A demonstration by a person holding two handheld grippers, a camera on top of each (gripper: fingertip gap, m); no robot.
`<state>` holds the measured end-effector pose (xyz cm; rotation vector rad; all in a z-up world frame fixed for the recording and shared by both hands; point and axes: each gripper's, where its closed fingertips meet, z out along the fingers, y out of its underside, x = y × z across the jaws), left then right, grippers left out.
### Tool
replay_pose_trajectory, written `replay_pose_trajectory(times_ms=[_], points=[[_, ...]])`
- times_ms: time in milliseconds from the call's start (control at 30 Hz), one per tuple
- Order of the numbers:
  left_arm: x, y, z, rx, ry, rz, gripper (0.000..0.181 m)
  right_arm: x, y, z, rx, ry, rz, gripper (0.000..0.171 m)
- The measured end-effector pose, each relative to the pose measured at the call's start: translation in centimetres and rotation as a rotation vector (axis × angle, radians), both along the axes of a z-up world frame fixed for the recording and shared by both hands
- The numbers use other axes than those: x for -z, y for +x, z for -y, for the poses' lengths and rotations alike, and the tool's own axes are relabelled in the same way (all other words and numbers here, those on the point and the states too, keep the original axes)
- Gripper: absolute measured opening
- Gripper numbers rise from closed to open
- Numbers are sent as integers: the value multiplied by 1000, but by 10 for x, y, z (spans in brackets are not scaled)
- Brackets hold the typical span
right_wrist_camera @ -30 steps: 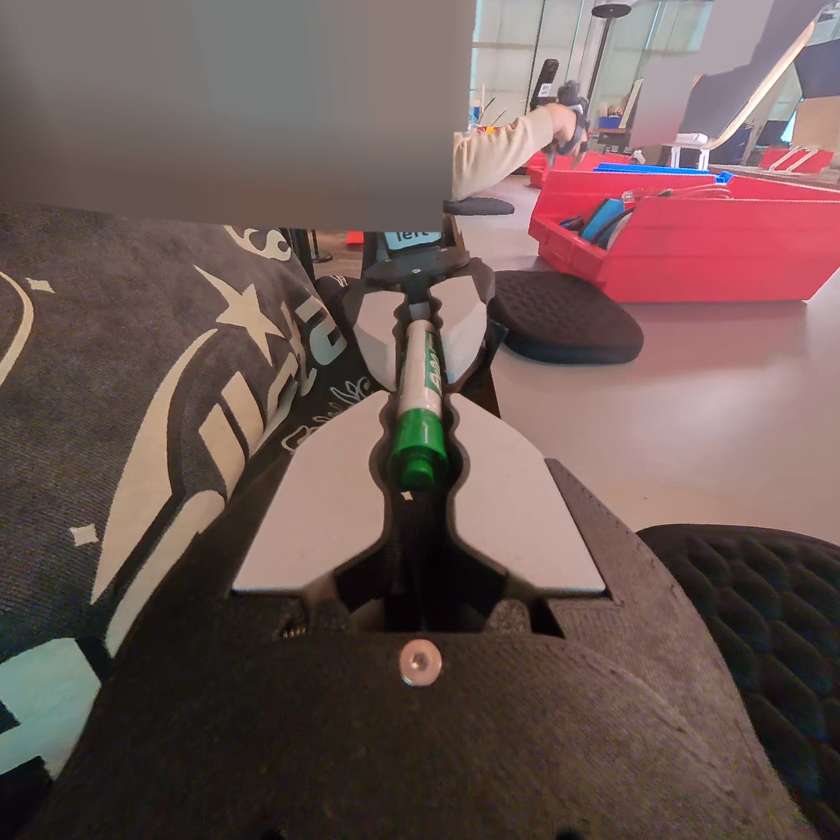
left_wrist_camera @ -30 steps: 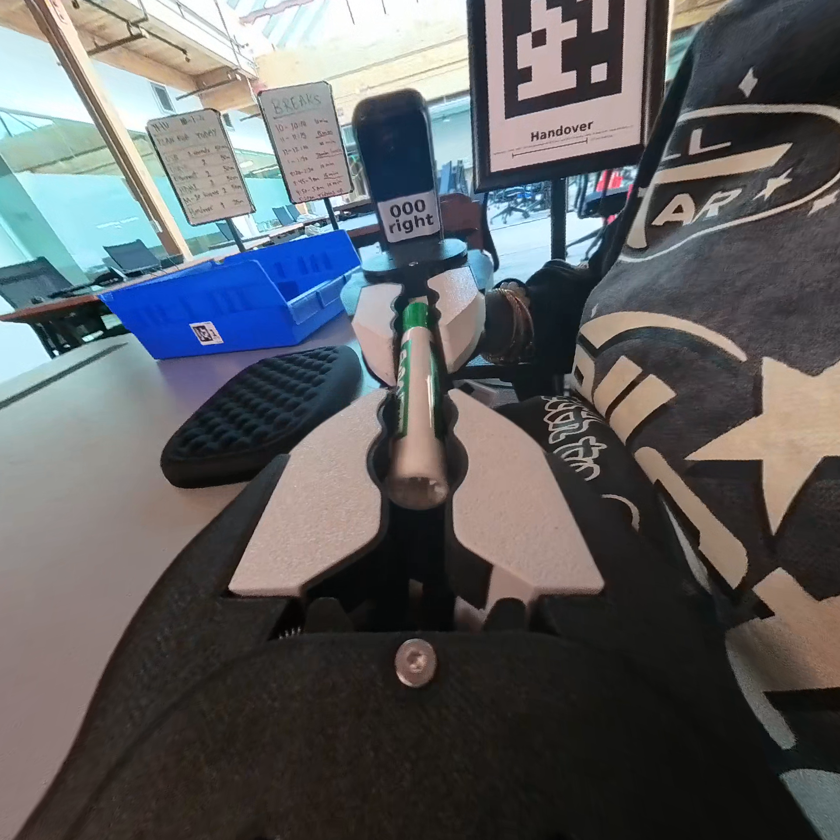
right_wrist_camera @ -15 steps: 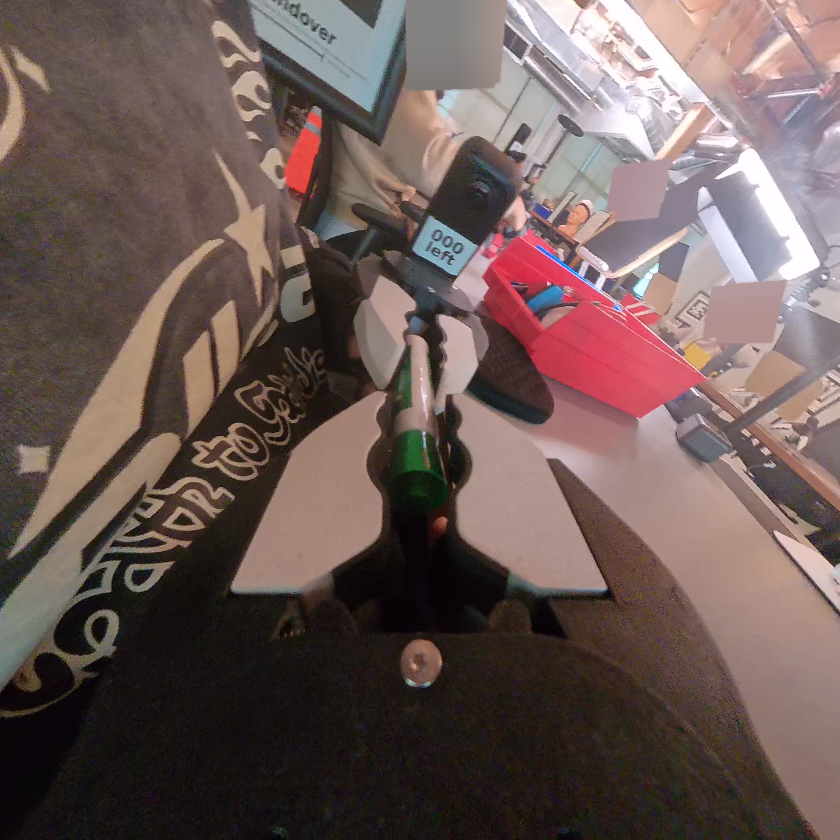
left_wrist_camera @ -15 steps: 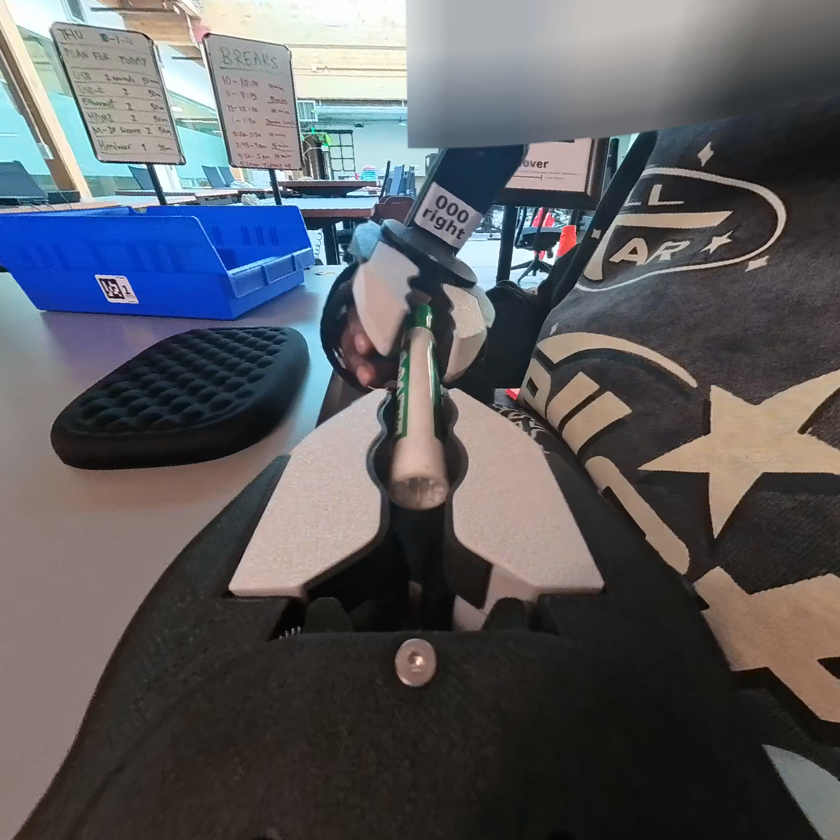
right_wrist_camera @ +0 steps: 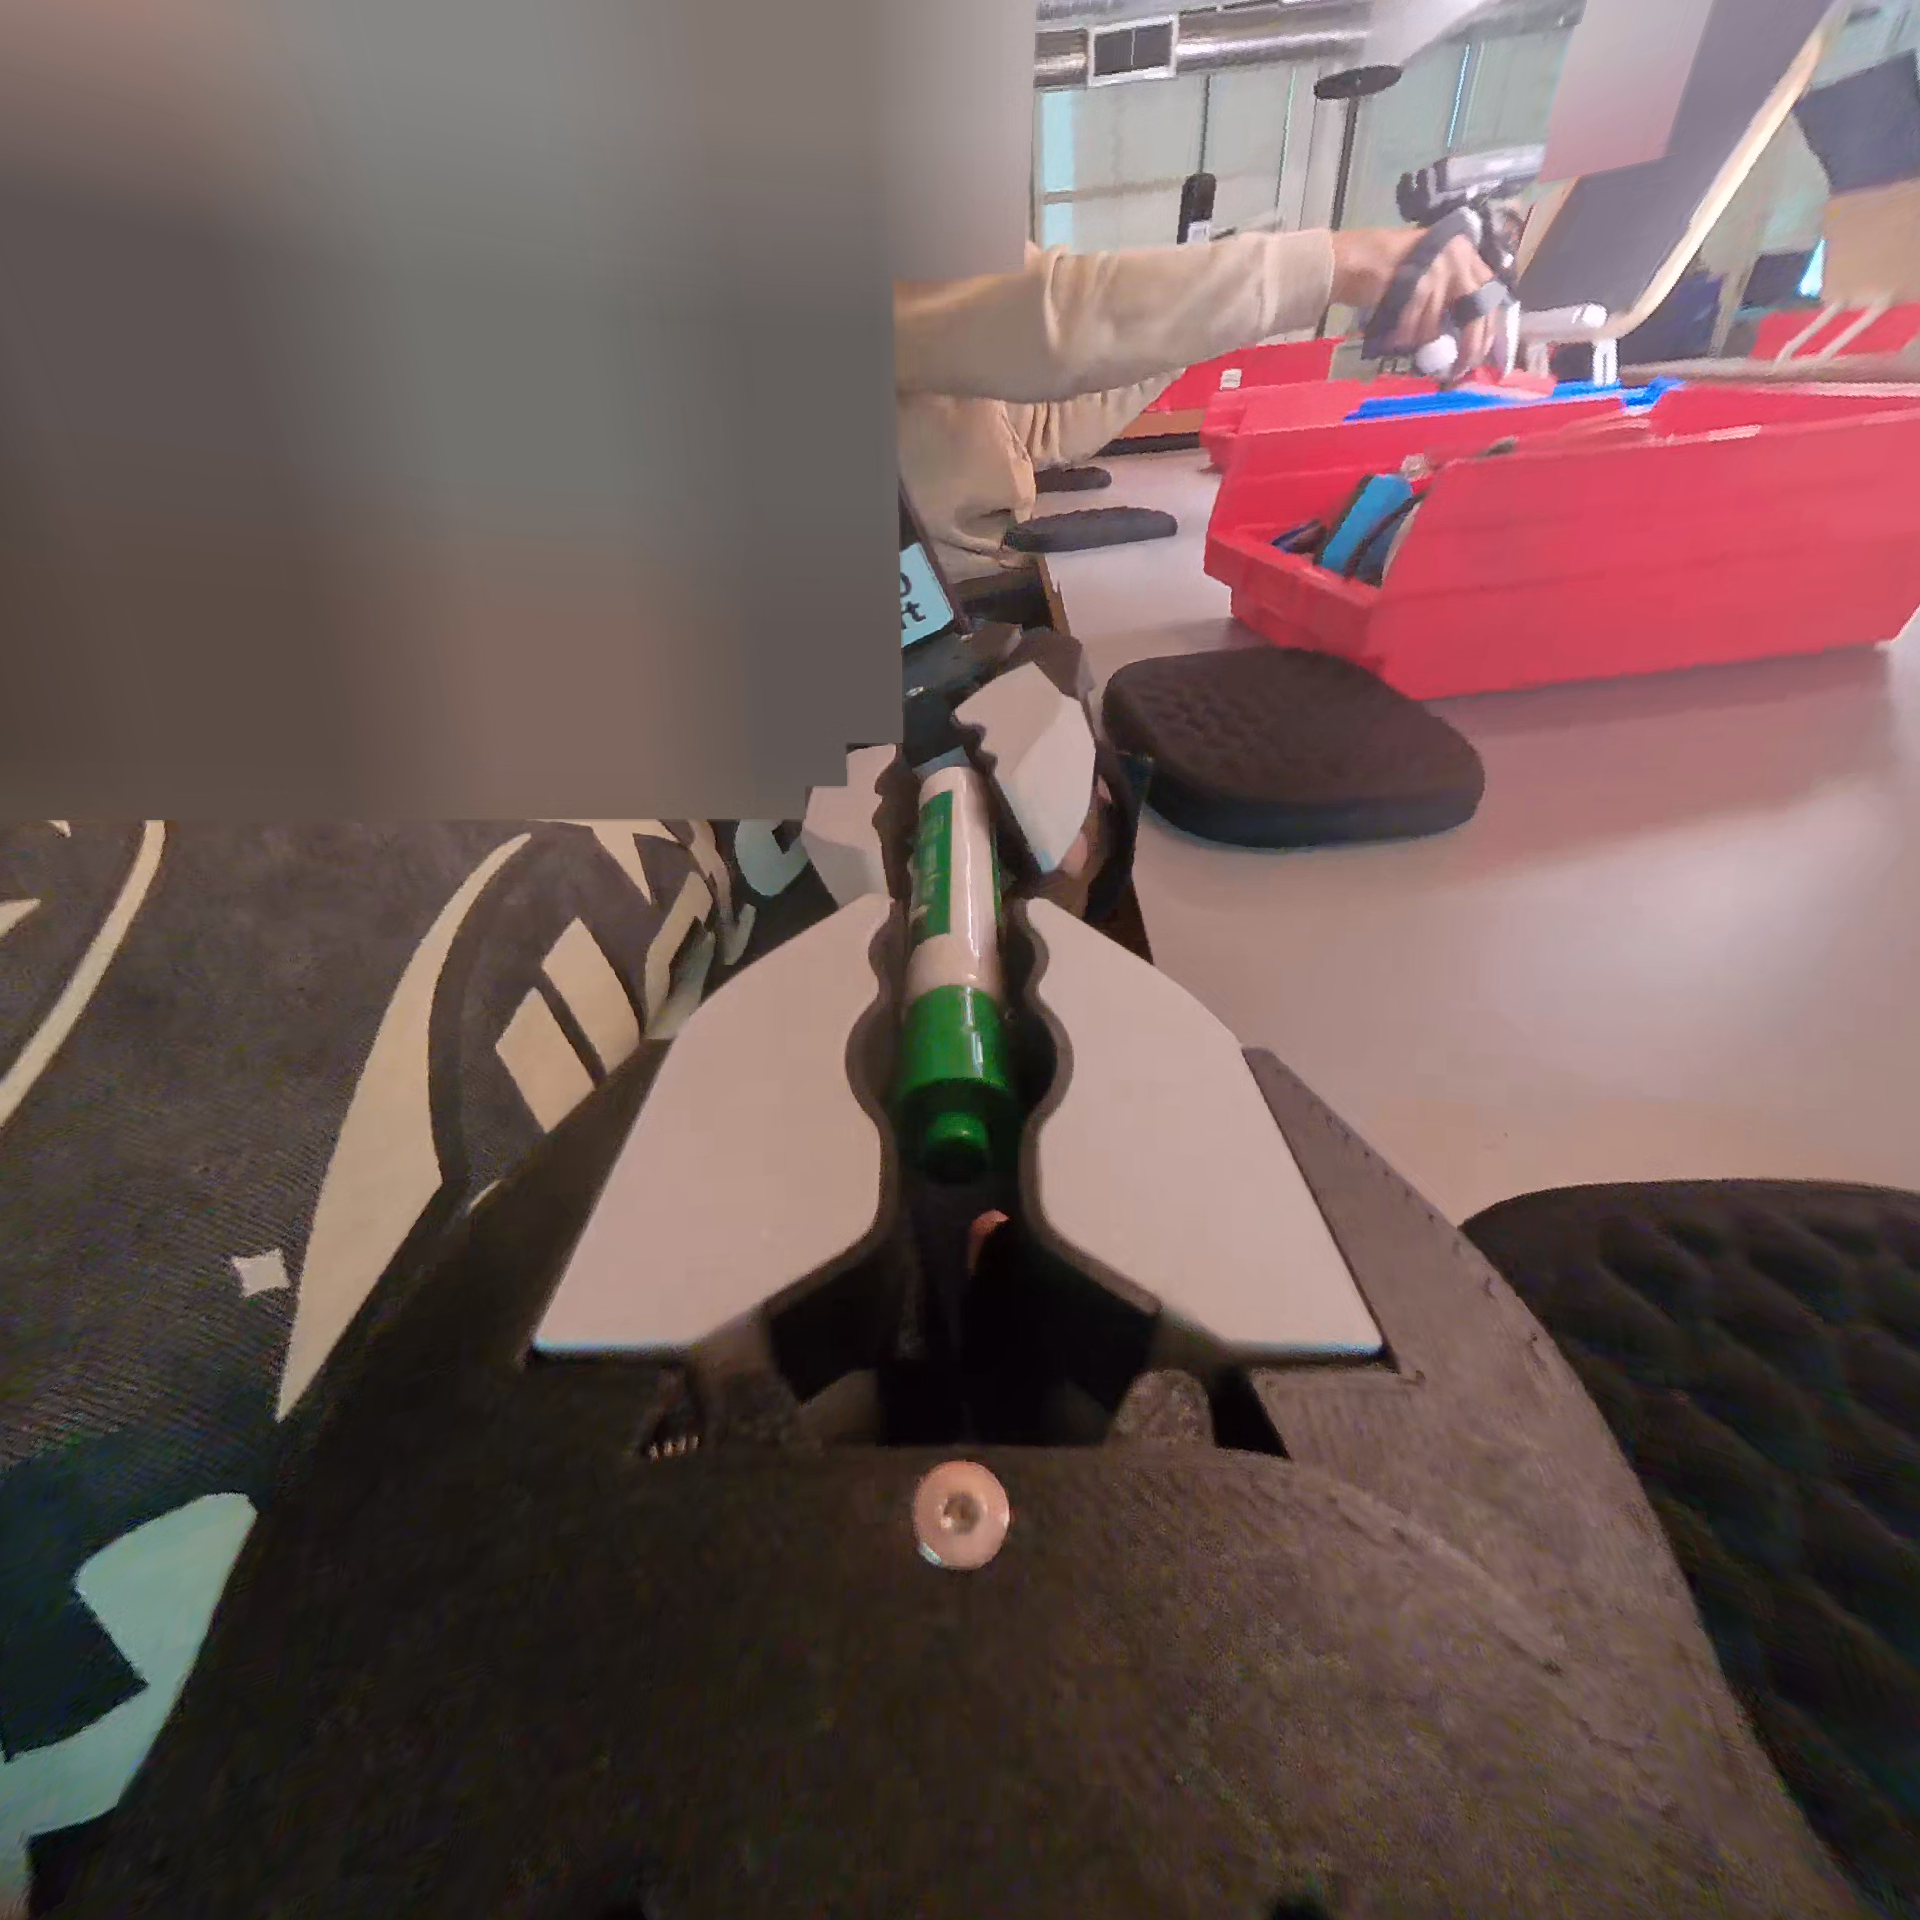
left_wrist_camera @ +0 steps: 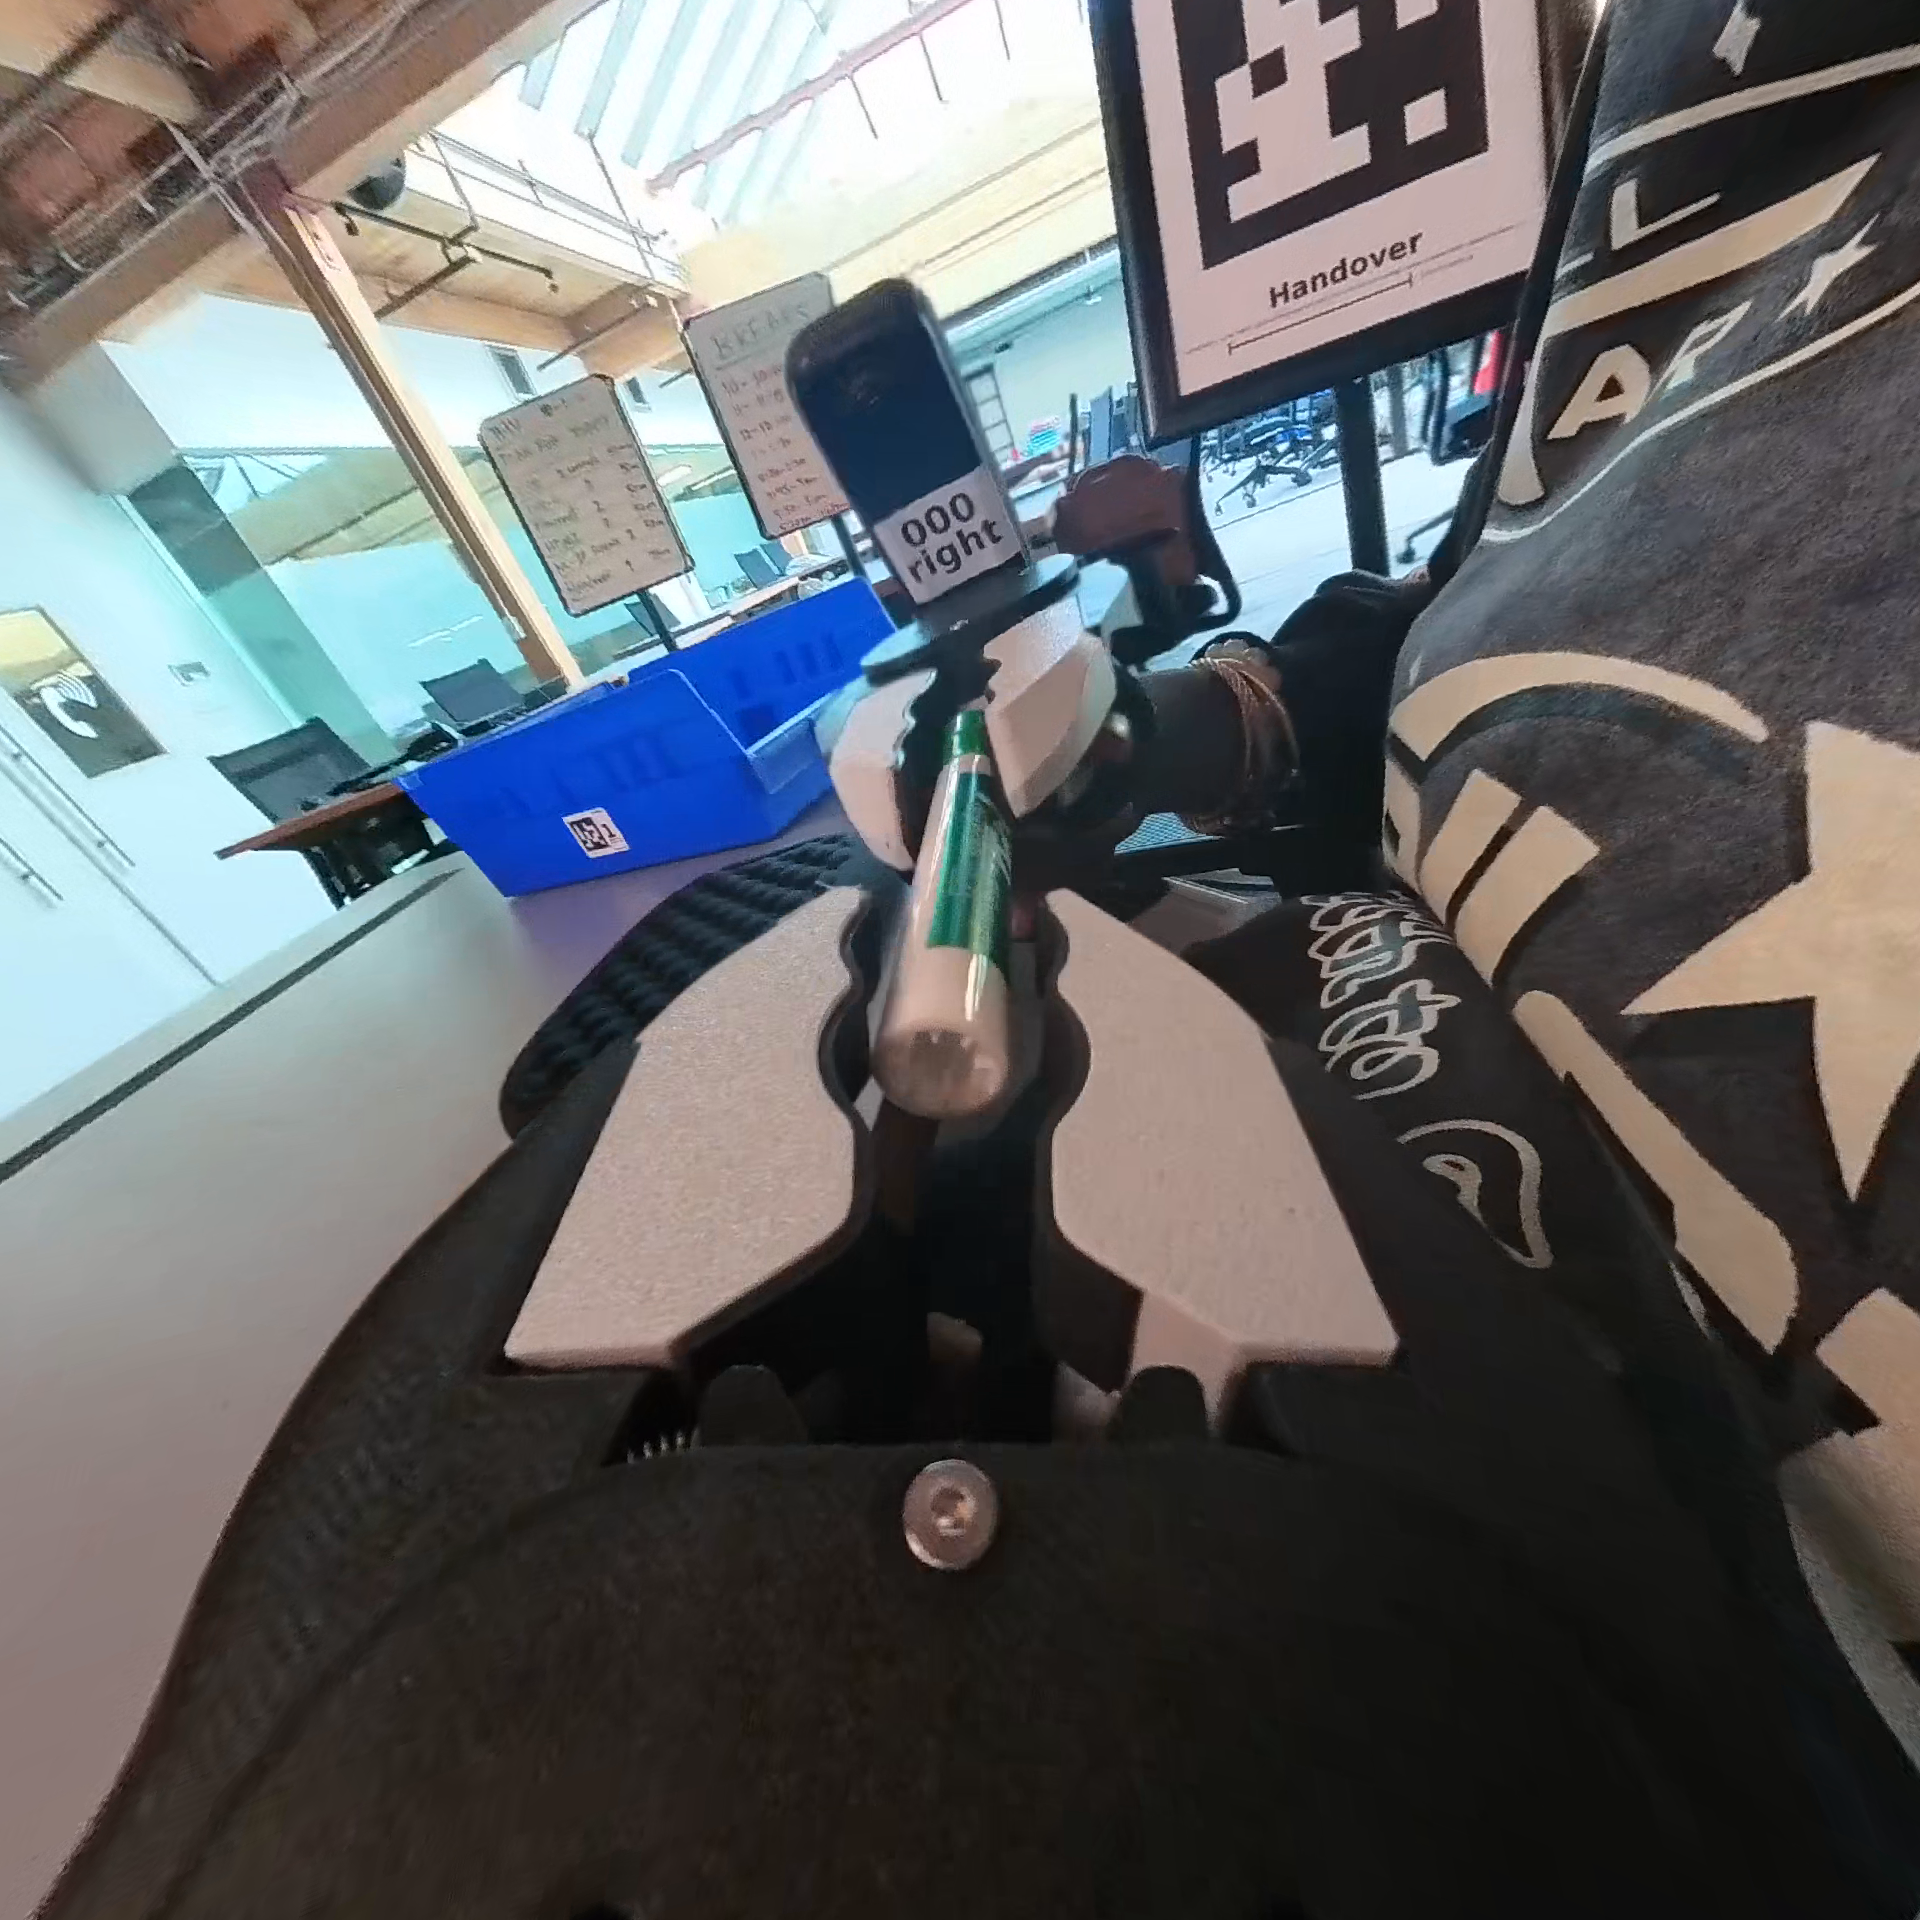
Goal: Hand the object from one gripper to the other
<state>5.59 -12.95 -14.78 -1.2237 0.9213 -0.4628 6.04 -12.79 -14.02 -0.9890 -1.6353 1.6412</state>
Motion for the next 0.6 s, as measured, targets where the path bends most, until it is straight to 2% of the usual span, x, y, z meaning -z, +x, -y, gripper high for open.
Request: replay_pose_trajectory(times_ms=[100,167,267,333,400,467,533,600], points=[[1,0,0,-11,21,-26,27,4,-1,1,-27,-73,61,19],[4,1,1,-7,34,-65,20,6,-2,0,-32,-110,88,19],[6,2,1,5,-17,-64,19,8,-1,1,-43,-98,93,19],[6,1,1,32,-90,-21,20,9,-1,1,-29,-5,36,21],[4,-1,-1,60,-175,59,19,7,-1,1,21,133,-61,35],[4,-1,-1,98,-257,123,19,9,-1,0,79,319,-139,42],[4,-1,1,131,-310,154,20,10,-1,-1,120,452,-194,42],[6,0,3,164,-358,172,19,9,0,2,123,498,-226,38]])
